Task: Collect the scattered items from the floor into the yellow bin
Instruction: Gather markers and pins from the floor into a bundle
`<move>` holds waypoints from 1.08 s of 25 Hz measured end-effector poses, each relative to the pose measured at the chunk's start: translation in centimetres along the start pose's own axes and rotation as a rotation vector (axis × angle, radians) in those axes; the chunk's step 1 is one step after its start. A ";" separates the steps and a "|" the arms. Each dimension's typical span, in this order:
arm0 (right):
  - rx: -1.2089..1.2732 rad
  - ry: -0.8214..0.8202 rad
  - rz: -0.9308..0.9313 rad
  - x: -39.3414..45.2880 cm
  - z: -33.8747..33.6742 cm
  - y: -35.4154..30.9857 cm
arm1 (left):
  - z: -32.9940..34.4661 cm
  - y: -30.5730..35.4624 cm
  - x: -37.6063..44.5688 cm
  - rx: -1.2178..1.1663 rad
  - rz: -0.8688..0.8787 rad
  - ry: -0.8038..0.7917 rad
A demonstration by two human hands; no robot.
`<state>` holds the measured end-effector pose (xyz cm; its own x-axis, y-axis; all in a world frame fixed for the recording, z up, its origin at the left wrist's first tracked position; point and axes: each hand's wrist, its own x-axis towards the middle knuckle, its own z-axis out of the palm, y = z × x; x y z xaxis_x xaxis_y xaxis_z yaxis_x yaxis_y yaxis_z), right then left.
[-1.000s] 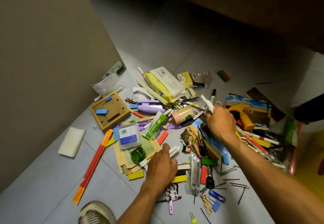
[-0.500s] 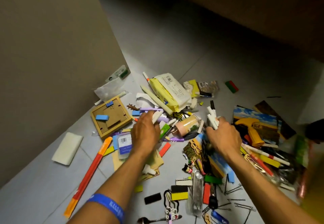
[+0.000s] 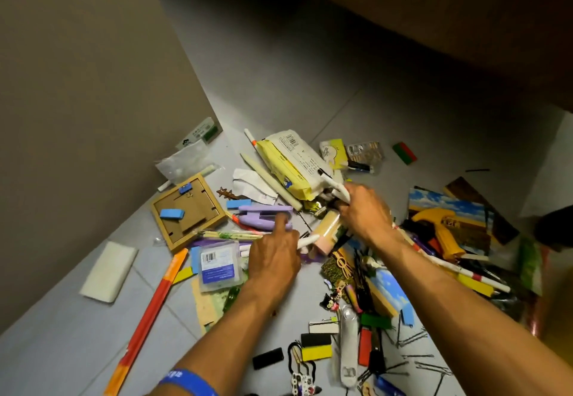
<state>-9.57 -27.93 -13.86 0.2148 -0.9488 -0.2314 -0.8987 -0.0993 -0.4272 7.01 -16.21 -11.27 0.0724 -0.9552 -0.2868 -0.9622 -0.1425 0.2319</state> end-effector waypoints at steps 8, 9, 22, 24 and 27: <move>-0.217 -0.049 -0.106 -0.6 0.9 1.5 | -0.9 -1.3 -0.9 -0.281 -0.099 0.195; -0.235 -0.070 -0.086 -1.0 0.6 1.4 | -1.4 -1.3 -0.9 -0.359 -0.138 0.218; 1.571 -0.424 0.583 -15.9 -9.1 -1.2 | -5.6 7.0 -6.3 -1.849 -0.775 -0.018; 1.637 -0.486 0.570 -18.3 -10.3 -1.1 | -6.3 9.6 -8.1 -1.915 -0.716 -0.291; 1.491 -0.414 0.492 -21.6 -13.0 -0.4 | -7.8 13.1 -10.1 -1.879 -0.414 -0.625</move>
<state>-18.78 -11.28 2.67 0.3383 -0.6334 -0.6959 0.1878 0.7701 -0.6097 -4.28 -10.47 1.93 -0.3062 -0.6564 -0.6894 0.5274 -0.7199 0.4512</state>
